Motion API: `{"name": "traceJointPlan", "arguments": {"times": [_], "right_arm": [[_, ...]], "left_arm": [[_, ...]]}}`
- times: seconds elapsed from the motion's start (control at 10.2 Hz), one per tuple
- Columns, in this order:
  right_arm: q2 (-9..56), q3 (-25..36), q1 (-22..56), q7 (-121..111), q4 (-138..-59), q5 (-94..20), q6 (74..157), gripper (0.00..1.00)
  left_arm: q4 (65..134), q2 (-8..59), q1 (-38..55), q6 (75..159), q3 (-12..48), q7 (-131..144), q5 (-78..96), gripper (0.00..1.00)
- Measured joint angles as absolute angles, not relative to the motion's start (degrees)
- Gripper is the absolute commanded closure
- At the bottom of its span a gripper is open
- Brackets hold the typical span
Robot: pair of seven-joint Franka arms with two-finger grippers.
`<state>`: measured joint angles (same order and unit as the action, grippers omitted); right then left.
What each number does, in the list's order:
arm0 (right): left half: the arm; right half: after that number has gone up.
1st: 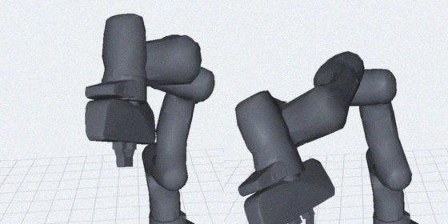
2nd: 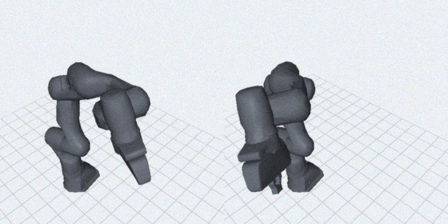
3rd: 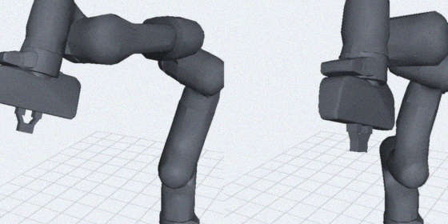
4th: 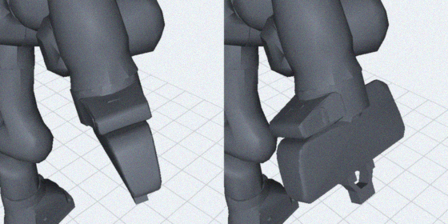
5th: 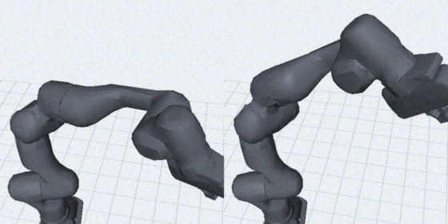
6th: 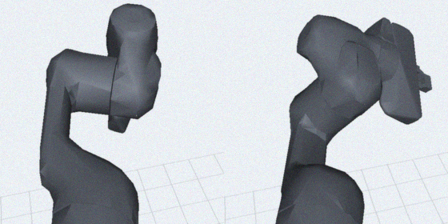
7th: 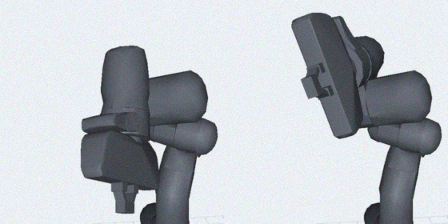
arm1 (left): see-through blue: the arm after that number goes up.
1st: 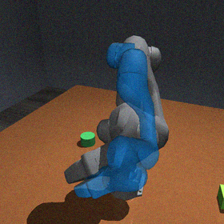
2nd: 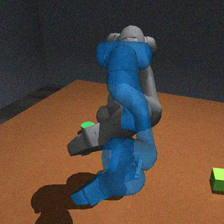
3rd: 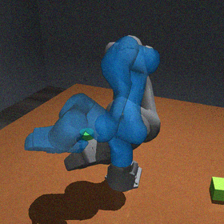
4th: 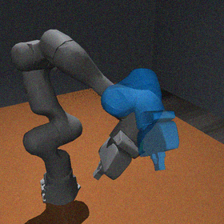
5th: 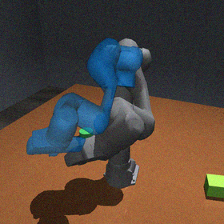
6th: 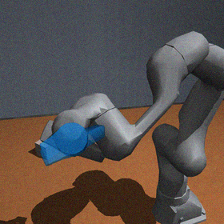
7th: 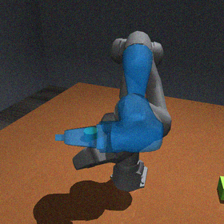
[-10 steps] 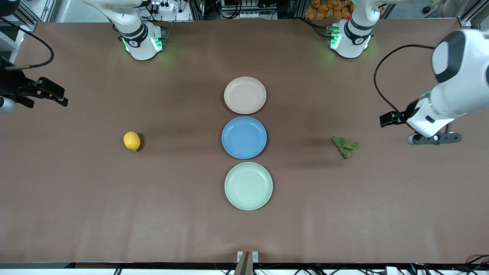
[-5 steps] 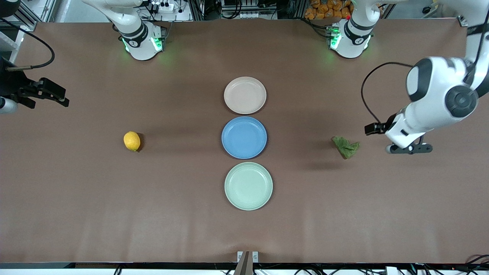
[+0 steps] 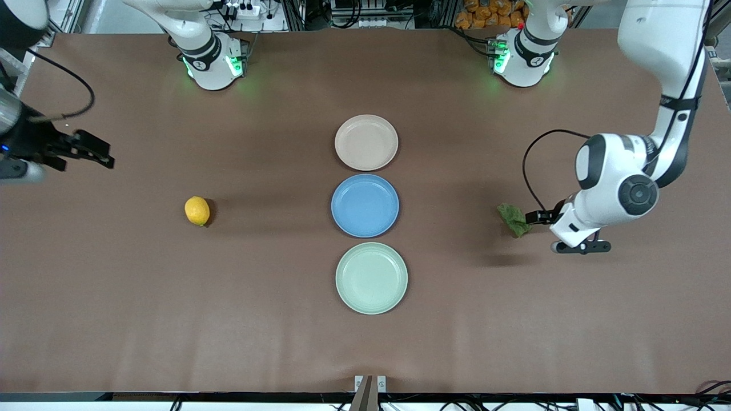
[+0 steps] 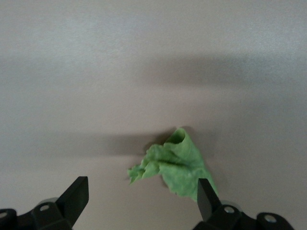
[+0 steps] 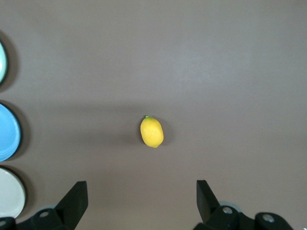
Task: Place lemon and lettuce in plates
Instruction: 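Reach the left gripper to the lettuce while the right gripper reaches the lemon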
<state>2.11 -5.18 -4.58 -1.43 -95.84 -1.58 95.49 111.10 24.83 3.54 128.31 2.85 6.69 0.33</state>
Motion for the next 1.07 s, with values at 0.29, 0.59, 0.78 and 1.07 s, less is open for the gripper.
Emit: {"name": "traceJointPlan", "arguments": {"times": [0.29,0.59,0.78,1.07], "right_arm": [[4.61,-5.63,-3.84,-1.42,-105.52,-1.58,104.13,0.00],[11.38,-5.34,-4.21,-1.36,-107.83,-1.59,107.37,0.00],[15.07,-5.39,-4.17,-1.36,-112.01,-1.61,115.25,0.00],[18.12,-5.38,-4.25,-1.36,-118.33,-1.62,125.30,0.00]], "left_arm": [[111.08,28.72,5.74,132.02,3.20,8.15,1.68,0.00],[111.30,29.75,6.73,132.02,3.35,9.46,1.70,0.00],[111.98,30.60,6.74,132.02,3.34,9.47,1.71,0.00],[112.80,31.06,6.77,132.02,3.35,8.88,1.56,0.59]]}}
